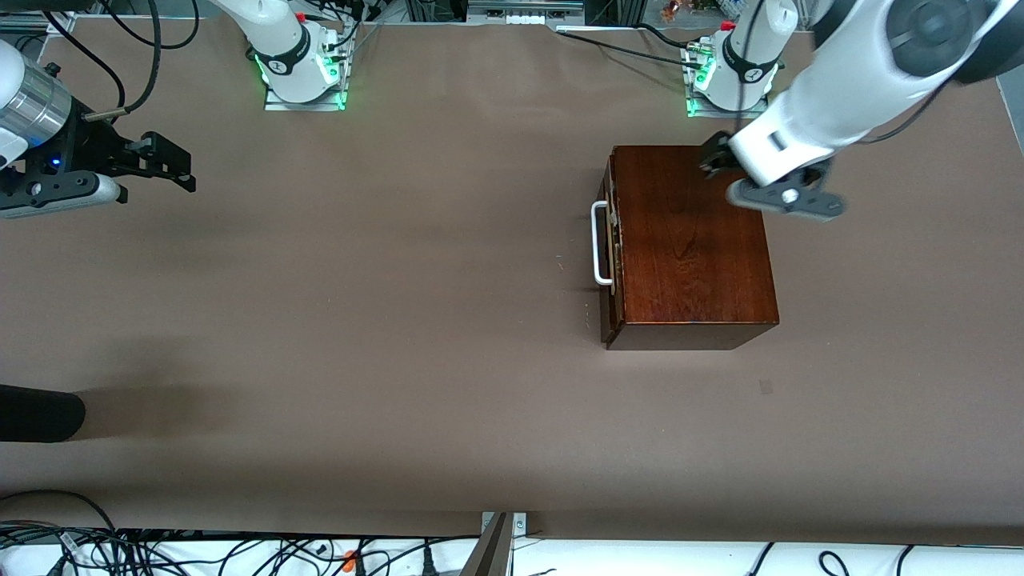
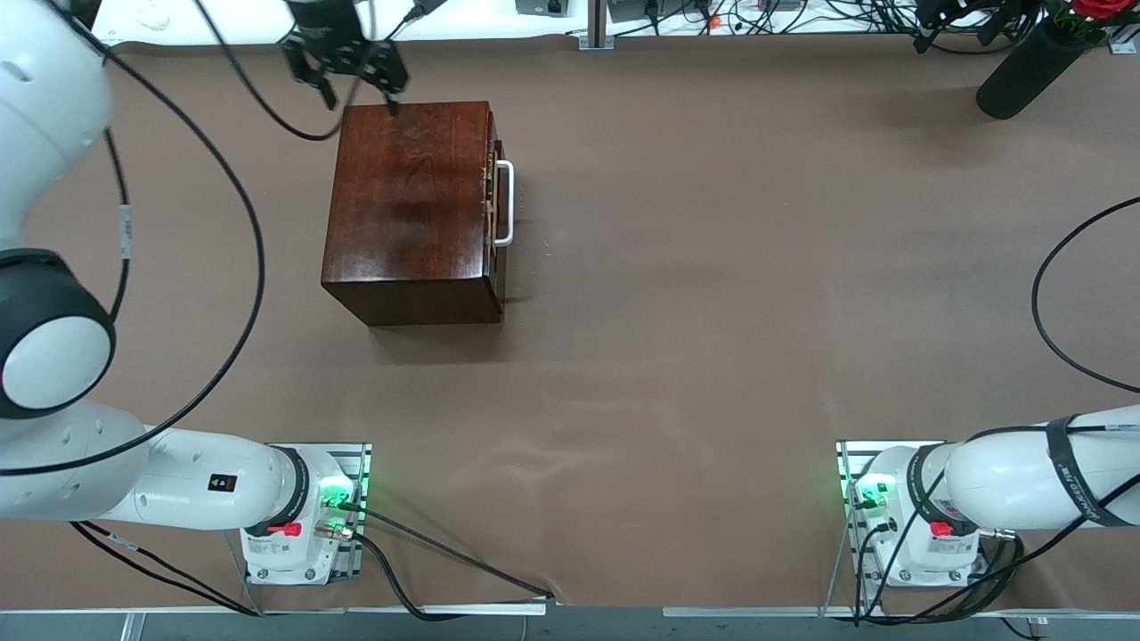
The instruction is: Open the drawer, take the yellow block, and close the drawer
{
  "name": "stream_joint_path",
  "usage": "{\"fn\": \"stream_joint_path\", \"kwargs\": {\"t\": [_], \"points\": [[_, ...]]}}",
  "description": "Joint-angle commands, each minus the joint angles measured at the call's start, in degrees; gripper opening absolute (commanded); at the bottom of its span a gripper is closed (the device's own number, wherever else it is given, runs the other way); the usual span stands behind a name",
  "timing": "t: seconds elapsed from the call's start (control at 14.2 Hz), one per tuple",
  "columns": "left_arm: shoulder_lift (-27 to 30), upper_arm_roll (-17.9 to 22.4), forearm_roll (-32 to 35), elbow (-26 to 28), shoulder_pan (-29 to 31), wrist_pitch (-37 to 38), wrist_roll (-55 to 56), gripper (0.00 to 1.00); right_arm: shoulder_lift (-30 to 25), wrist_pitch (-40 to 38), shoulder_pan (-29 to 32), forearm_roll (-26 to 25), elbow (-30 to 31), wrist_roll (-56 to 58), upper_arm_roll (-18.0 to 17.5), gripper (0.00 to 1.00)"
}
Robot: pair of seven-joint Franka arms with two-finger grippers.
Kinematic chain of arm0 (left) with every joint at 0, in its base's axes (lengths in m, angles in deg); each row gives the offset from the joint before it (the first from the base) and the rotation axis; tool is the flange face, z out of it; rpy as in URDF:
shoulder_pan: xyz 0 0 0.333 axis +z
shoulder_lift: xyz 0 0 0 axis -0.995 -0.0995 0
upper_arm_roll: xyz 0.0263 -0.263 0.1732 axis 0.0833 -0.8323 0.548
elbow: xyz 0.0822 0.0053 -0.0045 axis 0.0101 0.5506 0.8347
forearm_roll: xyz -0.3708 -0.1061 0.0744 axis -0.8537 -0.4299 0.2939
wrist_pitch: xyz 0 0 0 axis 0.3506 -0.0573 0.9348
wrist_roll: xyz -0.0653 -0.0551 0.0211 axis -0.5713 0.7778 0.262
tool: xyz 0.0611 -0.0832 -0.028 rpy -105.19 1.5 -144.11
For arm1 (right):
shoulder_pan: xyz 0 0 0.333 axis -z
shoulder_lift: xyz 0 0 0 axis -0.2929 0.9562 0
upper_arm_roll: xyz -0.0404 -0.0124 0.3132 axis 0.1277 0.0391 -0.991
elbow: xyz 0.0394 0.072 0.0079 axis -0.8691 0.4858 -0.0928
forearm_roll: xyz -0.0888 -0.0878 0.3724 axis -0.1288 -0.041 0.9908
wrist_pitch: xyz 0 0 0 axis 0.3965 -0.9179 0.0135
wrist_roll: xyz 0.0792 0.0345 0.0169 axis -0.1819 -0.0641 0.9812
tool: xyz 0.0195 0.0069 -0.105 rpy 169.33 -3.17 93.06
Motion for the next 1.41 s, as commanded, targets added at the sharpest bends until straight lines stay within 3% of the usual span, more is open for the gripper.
{"fn": "stream_joint_path", "kwargs": {"t": [0.0, 0.28, 0.63, 1.34], "points": [[-5.4, -4.4, -0.5, -2.0, 0.2, -4.7, 7.0, 1.0, 0.1, -0.9, 0.3, -1.2, -0.6, -0.9, -0.3, 1.0], [-11.7, -6.1, 0.5, -1.9, -3.3, -13.0, 12.5, 1.0, 0.5, -0.8, 0.3, -1.1, -0.8, -0.8, -0.3, 1.0], [-17.6, -6.1, 8.2, -1.9, -10.3, -20.6, 21.4, 1.0, 0.5, -0.7, 0.3, -1.0, -0.9, -0.8, -0.3, 1.0], [-23.5, -6.1, 20.0, -0.8, -16.1, -24.7, 33.9, 1.0, 0.5, -0.6, 0.2, -1.0, -0.9, -0.8, -0.3, 1.0]]}}
